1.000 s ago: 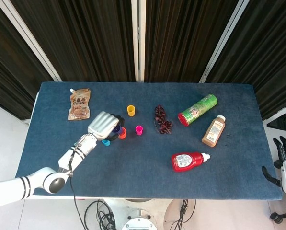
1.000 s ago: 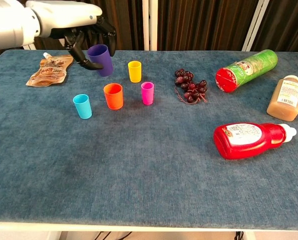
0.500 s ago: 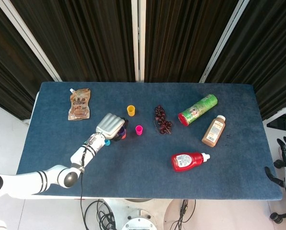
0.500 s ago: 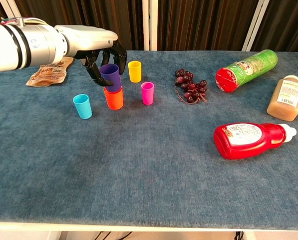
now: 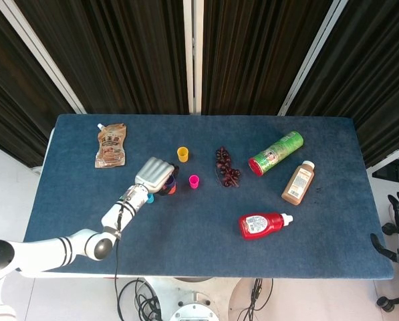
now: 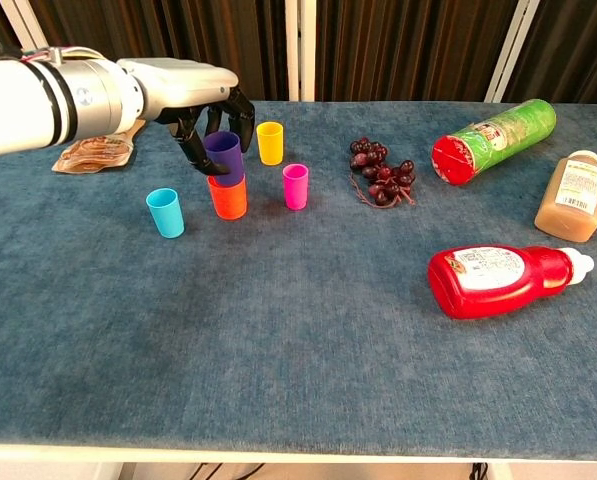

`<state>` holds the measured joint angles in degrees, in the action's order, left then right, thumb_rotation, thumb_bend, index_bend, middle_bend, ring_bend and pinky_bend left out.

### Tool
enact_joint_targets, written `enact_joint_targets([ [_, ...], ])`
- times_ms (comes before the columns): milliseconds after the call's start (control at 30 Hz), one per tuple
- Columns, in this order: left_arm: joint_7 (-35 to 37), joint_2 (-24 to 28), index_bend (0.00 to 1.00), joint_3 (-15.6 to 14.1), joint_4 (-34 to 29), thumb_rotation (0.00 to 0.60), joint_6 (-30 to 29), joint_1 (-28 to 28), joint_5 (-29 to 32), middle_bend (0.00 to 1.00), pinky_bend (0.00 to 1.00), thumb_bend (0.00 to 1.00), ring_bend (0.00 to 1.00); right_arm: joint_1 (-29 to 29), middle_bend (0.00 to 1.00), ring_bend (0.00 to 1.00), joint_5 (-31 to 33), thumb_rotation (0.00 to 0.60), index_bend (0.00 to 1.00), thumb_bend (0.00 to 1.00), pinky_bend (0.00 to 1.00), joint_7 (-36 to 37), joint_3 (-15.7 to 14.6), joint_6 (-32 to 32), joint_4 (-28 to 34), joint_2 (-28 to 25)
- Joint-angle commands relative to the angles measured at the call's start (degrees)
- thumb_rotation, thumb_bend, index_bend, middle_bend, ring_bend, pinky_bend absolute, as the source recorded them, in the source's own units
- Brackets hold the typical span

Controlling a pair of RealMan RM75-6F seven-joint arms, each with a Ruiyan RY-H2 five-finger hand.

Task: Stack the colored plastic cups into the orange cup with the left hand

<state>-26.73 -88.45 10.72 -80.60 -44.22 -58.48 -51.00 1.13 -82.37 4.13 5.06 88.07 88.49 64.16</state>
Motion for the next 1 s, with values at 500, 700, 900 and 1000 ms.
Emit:
enact_joint_targets([
  [500, 0.1, -0.9, 0.25, -0.1, 0.7, 0.600, -3.0, -0.1, -0.1, 0.24, 0.51, 0.23, 0.24, 0.0, 0.00, 0.00, 0.7, 0.600, 0.00, 0.22, 0.00, 0.1, 0.2, -0.6, -0.3, 0.0],
  [700, -2.0, -1.5, 0.25, 3.8, 5.1, 0.600, -3.0, -3.6, 2.7, 0.25, 0.51, 0.23, 0.25, 0.1, 0.00, 0.00, 0.0, 0.600, 0.00, 0.22, 0.00, -0.3, 0.1, 0.1, 0.5, -0.2],
  [900, -2.0, -6.1, 0.25, 5.9, 14.3, 0.600, 1.7, -8.3, 6.5, 0.26, 0.51, 0.22, 0.26, 0.0, 0.00, 0.00, -0.4, 0.600, 0.00, 0.22, 0.00, -1.0, -0.1, 0.2, 1.5, -0.2],
  [1000, -0.7, -9.9, 0.25, 6.1, 19.7, 0.600, 3.0, -9.8, 6.3, 0.26, 0.50, 0.22, 0.26, 0.1, 0.00, 0.00, -0.3, 0.600, 0.00, 0.22, 0.00, -1.3, -0.2, 0.1, 1.7, -0.2],
])
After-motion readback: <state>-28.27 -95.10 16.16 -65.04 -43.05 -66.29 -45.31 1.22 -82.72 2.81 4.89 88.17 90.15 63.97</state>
